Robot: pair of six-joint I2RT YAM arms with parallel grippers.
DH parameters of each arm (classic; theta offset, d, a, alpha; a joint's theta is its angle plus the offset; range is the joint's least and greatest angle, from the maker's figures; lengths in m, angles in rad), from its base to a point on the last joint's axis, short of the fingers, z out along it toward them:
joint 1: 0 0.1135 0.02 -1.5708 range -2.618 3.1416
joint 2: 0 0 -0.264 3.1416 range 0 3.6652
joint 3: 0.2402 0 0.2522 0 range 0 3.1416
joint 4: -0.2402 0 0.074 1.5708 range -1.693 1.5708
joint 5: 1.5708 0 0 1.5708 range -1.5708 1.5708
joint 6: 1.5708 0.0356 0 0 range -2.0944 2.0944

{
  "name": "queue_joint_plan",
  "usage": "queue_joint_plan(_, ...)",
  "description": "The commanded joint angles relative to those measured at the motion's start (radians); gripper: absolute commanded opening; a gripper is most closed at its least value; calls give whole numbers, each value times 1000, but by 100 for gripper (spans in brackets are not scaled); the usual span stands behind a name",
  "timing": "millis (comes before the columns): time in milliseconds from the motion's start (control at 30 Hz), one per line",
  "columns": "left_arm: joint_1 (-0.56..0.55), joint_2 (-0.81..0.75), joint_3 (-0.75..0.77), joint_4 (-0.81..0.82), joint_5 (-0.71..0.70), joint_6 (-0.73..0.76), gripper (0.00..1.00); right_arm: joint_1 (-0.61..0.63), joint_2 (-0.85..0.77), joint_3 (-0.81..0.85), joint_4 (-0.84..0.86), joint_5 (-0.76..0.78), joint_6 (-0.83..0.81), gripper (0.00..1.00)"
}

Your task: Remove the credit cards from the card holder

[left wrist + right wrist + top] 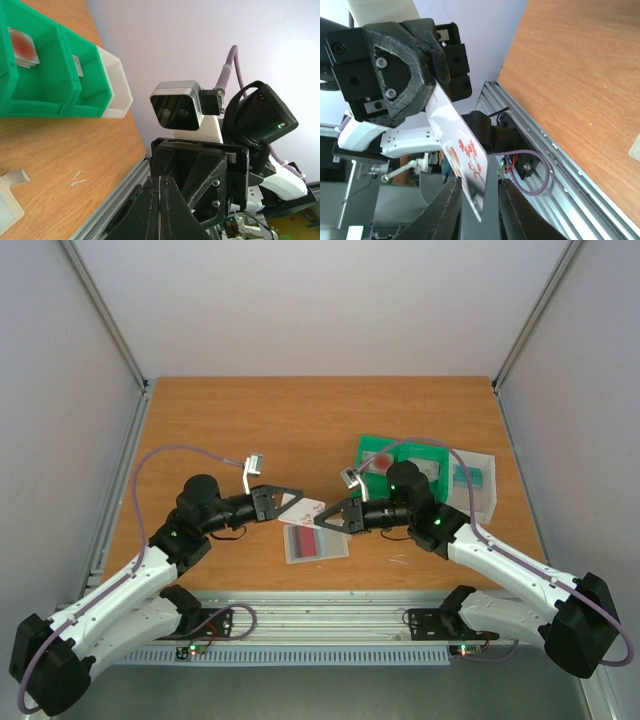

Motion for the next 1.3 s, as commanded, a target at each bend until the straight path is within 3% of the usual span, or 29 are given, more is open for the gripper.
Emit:
queue_joint_plan(0,0,-12,24,38,-33,9,0,5,11,-37,87,38,76,25)
queue_joint_plan(233,0,-8,29,27,-126,14,0,5,44,-124,336,89,265,40)
queue_joint_plan(500,0,7,60,-3,-247,42,0,5,-2,-129,296,167,262,48)
queue_joint_plan(767,0,45,29,78,-251,-25,0,6,-51,-126,246,238,285,57)
queue_joint_plan(967,0,40,18,109,-258,-50,0,5,-51,-88,206,264,288,54)
queue_joint_plan(1133,0,35,1,133,-273,-56,0,5,-52,-83,213,285,296,42)
queue_joint_plan(1267,0,41,-3,153,-277,-54,0,6,-33,-82,251,269,312,39)
